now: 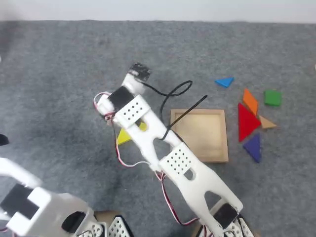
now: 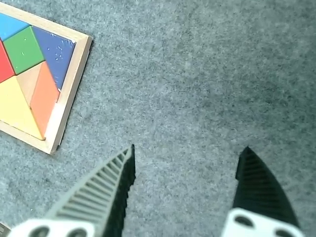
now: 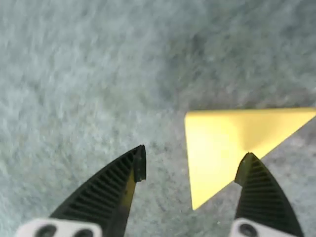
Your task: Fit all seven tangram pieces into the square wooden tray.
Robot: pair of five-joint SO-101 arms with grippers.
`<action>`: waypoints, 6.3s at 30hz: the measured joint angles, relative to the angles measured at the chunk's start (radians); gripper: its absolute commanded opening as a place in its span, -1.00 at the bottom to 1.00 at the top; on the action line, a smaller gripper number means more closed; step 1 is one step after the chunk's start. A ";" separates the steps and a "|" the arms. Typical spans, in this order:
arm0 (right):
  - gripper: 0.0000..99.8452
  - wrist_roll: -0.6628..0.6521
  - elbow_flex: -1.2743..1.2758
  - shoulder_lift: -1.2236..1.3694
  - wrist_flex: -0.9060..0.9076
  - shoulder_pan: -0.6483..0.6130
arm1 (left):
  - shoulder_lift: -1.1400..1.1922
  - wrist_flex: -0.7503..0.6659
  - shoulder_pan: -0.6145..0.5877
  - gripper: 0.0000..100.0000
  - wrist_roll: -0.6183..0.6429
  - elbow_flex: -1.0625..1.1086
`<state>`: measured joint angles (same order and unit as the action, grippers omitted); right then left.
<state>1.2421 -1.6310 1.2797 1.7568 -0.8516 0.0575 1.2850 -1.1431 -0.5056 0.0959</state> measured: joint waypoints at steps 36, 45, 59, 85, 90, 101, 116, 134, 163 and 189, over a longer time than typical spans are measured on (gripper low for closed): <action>-0.41 -1.168 1.048 -1.530 0.000 0.700 | -0.489 0.439 0.568 -0.31 -0.055 -0.130; -0.41 -1.573 2.176 -2.074 -0.299 1.243 | -0.379 0.437 0.994 -0.22 -0.055 0.086; -0.41 -1.564 2.894 -2.266 -0.678 1.221 | -0.110 -0.071 1.129 -0.09 -0.241 0.364; -0.41 -1.557 2.940 -2.268 -0.732 1.221 | 0.350 -0.149 1.125 -0.14 -0.407 0.127; -0.41 -1.557 2.940 -2.268 -0.732 1.221 | 0.350 -0.150 1.148 -0.14 -0.407 0.126; -0.41 -1.557 2.940 -2.268 -0.732 1.221 | 0.350 -0.157 1.168 -0.24 -0.407 0.126; -0.41 -1.557 2.940 -2.268 -0.732 1.221 | 0.350 -0.137 1.169 -0.36 -0.407 0.126; -0.41 -1.557 2.940 -2.268 -0.732 1.221 | 0.350 -0.087 1.174 -0.41 -0.295 0.106; -0.41 -1.557 2.940 -2.268 -0.732 1.221 | 0.358 0.003 1.224 -0.33 -0.196 0.114; -0.41 -1.557 2.940 -2.268 -0.732 1.221 | 0.344 -0.040 1.227 -0.53 0.048 0.143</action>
<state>-0.3153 1.3088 -0.9881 1.0249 0.3698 0.4012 1.2451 0.0844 -0.4580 0.2386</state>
